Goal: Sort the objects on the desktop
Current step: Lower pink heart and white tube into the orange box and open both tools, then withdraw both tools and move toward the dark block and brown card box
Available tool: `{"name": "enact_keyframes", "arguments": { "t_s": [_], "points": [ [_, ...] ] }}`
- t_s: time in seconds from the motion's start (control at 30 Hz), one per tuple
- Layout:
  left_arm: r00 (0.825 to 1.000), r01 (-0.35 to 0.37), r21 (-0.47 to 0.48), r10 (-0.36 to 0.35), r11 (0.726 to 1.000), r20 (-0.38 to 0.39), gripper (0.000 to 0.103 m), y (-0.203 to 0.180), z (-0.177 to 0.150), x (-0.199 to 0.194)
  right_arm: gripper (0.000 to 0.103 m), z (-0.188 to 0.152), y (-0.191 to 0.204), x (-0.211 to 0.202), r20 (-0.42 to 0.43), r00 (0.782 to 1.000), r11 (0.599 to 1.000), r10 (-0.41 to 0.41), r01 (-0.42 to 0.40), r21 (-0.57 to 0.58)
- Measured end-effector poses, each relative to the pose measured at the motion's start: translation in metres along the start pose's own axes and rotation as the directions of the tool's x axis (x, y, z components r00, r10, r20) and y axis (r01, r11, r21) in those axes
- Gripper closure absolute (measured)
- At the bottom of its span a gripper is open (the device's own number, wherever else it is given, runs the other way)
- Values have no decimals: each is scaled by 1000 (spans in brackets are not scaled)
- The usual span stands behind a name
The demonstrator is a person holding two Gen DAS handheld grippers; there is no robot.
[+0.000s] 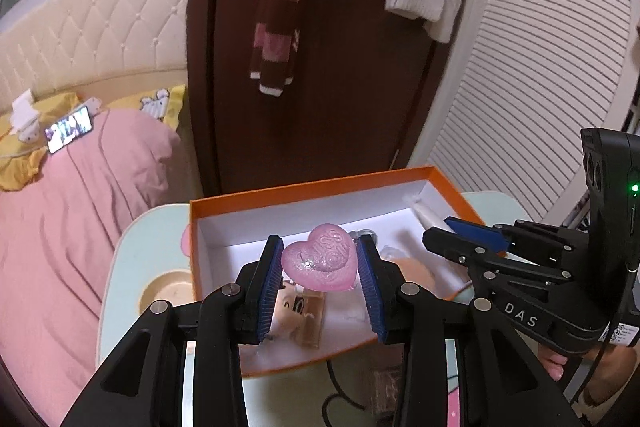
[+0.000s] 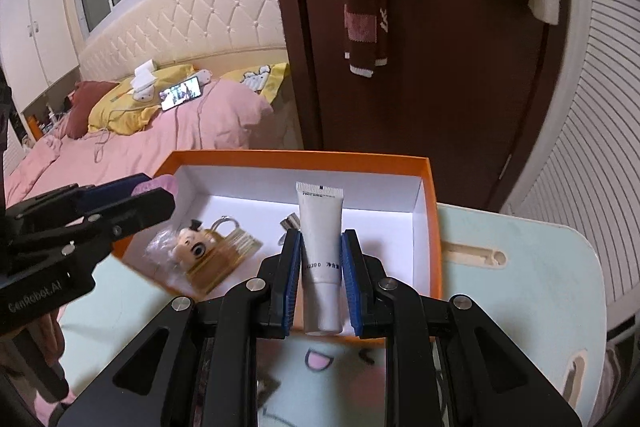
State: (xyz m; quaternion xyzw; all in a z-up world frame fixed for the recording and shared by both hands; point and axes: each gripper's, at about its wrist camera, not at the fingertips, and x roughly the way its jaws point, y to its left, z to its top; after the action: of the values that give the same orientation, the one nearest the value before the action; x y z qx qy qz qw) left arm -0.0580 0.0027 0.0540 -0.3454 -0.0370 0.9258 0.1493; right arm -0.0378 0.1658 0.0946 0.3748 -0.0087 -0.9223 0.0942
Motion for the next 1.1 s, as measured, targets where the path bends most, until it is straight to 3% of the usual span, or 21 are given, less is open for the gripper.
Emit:
{"name": "enact_keyframes", "arguments": {
  "t_s": [0.3, 0.37, 0.47, 0.57, 0.63, 0.7, 1.1],
  "points": [
    [999, -9, -19, 8, 1000, -47, 67, 5, -3, 25, 81, -2, -4, 27, -52, 999, 1000, 3, -2, 19],
    [999, -27, -20, 26, 999, -43, 61, 5, -4, 28, 81, -1, -3, 29, -52, 999, 1000, -7, 7, 9],
    [999, -40, -20, 40, 999, -22, 40, 6, -5, 26, 77, -1, -2, 32, -64, 998, 1000, -19, 19, -9],
    [999, -48, -30, 48, 998, -2, 31, 8, -5, 21, 63, -2, 2, 29, -53, 999, 1000, -12, 11, -18],
    [999, -45, -47, 45, 998, -13, 22, 11, -5, 19, 45, -3, 6, 26, -37, 999, 1000, -13, 12, -24],
    [999, -38, -67, 37, 997, -10, 21, 15, -6, 15, 29, -4, 9, 20, -10, 999, 999, -38, 37, -35],
    [996, -92, -51, 93, 994, 11, 20, 8, -17, -25, 28, -9, 6, -14, 38, 999, 1000, -6, 6, 15]
  ]
}}
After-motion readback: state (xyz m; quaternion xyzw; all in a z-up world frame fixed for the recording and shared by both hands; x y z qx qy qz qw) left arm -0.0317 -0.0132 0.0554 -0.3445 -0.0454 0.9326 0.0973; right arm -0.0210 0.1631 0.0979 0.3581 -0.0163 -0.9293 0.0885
